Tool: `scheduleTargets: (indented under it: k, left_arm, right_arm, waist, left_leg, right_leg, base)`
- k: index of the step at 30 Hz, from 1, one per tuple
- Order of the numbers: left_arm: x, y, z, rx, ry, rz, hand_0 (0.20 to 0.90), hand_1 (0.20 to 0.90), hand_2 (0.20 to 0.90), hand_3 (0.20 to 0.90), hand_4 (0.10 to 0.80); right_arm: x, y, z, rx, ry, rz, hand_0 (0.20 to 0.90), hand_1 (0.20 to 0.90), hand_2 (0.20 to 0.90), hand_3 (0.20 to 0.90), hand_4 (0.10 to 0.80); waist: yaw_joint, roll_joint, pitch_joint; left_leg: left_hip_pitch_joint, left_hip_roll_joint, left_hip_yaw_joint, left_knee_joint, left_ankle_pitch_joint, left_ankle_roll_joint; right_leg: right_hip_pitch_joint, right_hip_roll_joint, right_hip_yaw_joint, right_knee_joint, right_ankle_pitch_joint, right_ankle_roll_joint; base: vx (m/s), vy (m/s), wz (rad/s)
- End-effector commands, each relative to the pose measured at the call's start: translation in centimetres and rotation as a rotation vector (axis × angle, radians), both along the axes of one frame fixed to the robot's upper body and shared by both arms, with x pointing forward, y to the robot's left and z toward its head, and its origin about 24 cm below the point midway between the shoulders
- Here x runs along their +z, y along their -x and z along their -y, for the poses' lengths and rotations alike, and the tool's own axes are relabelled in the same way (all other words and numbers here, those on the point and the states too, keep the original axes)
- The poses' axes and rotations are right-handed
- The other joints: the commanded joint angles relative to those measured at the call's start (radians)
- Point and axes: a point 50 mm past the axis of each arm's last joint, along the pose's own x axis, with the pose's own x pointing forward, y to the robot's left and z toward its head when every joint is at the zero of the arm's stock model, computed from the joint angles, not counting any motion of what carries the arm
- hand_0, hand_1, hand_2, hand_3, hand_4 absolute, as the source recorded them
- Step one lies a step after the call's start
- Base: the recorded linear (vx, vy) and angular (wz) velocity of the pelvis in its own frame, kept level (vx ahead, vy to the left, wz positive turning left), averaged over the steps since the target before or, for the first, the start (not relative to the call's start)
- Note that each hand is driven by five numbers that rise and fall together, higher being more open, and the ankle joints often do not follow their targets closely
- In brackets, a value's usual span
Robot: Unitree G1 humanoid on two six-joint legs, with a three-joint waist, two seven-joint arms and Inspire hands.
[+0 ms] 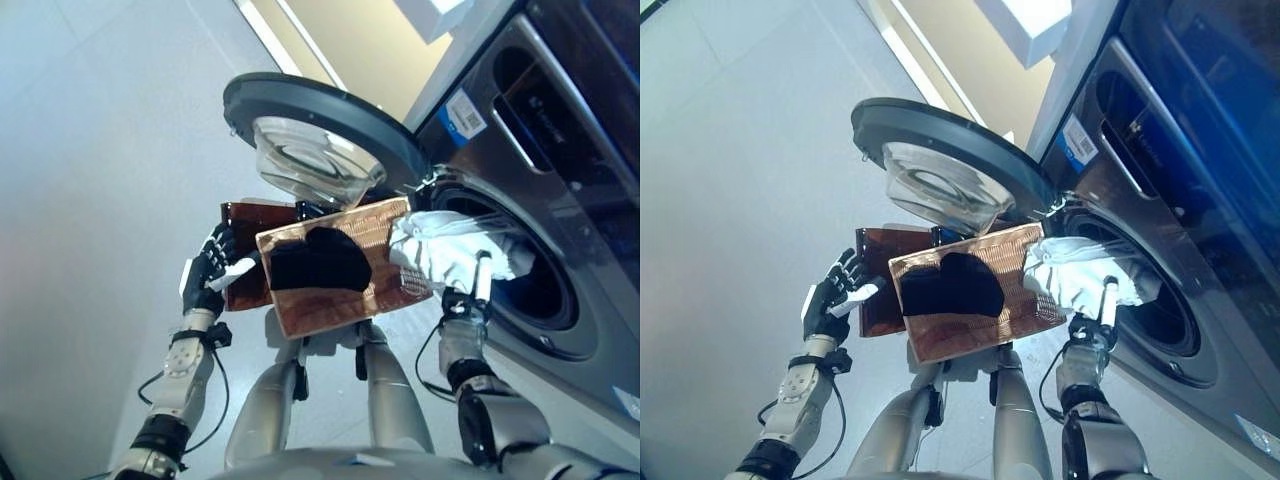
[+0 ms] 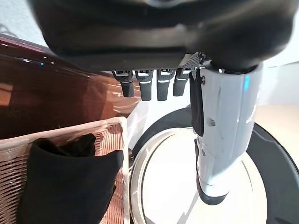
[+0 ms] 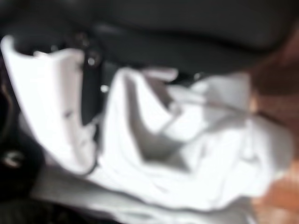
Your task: Pick up the clothes and place them into the washing machine
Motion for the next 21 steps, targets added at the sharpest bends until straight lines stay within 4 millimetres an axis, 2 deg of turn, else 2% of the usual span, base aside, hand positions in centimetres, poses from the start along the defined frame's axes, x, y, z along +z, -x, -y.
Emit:
scheduleTargets:
  k: [1, 8, 14, 18, 21]
  left_arm:
    - [2.9, 0.7, -1.9, 0.037, -0.014, 0.174, 0.900, 0.900, 0.900, 0.900, 0.800]
    - [3.6, 0.7, -2.3, 0.042, -0.036, 0.196, 0.900, 0.900, 0.900, 0.900, 0.800]
    - [4.0, 0.6, -2.5, 0.053, -0.045, 0.216, 0.900, 0.900, 0.900, 0.900, 0.800]
    - [4.3, 0.5, -2.7, 0.055, -0.061, 0.225, 0.900, 0.900, 0.900, 0.900, 0.800]
    - [4.4, 0.5, -2.8, 0.059, -0.064, 0.226, 0.900, 0.900, 0.900, 0.900, 0.800]
  right_arm:
    - [2.6, 1.2, 5.0, -0.242, 0.107, 0.064, 0.200, 0.200, 0.200, 0.200, 0.300]
    - [3.7, 2.1, 7.7, -0.421, 0.058, 0.057, 0.200, 0.200, 0.200, 0.200, 0.300]
    - [3.3, 3.6, 9.1, -0.485, 0.053, 0.009, 0.200, 0.200, 0.200, 0.200, 0.300]
    - [2.7, 5.6, 10.9, -0.564, 0.037, -0.067, 0.200, 0.200, 0.200, 0.200, 0.300]
    - [2.3, 6.1, 11.1, -0.565, 0.036, -0.100, 0.200, 0.200, 0.200, 0.200, 0.300]
  waist:
    - [0.008, -0.005, -0.062]
    - [0.015, 0.012, -0.068]
    - [0.011, 0.015, -0.070]
    - [0.006, 0.018, -0.071]
    - [0.003, 0.018, -0.068]
  left_leg:
    - [-0.071, -0.048, -0.013, 0.069, -0.075, -0.029]
    - [-0.088, -0.048, -0.016, 0.065, -0.074, -0.031]
    - [-0.097, -0.047, -0.011, 0.064, -0.068, -0.031]
    - [-0.100, -0.044, -0.010, 0.060, -0.074, -0.033]
    - [-0.103, -0.043, -0.007, 0.062, -0.076, -0.032]
  right_leg:
    - [0.006, -0.026, -0.073, -0.120, 0.086, -0.024]
    - [-0.014, -0.026, -0.071, -0.115, 0.082, -0.025]
    - [-0.028, -0.026, -0.069, -0.113, 0.086, -0.027]
    - [-0.036, -0.026, -0.068, -0.110, 0.081, -0.025]
    - [-0.042, -0.024, -0.066, -0.106, 0.082, -0.025]
  base:
    - [0.009, -0.008, 0.04]
    - [0.000, 0.000, 0.00]
    - [0.005, 0.002, -0.02]
    - [0.019, 0.005, -0.05]
    - [0.001, 0.004, -0.07]
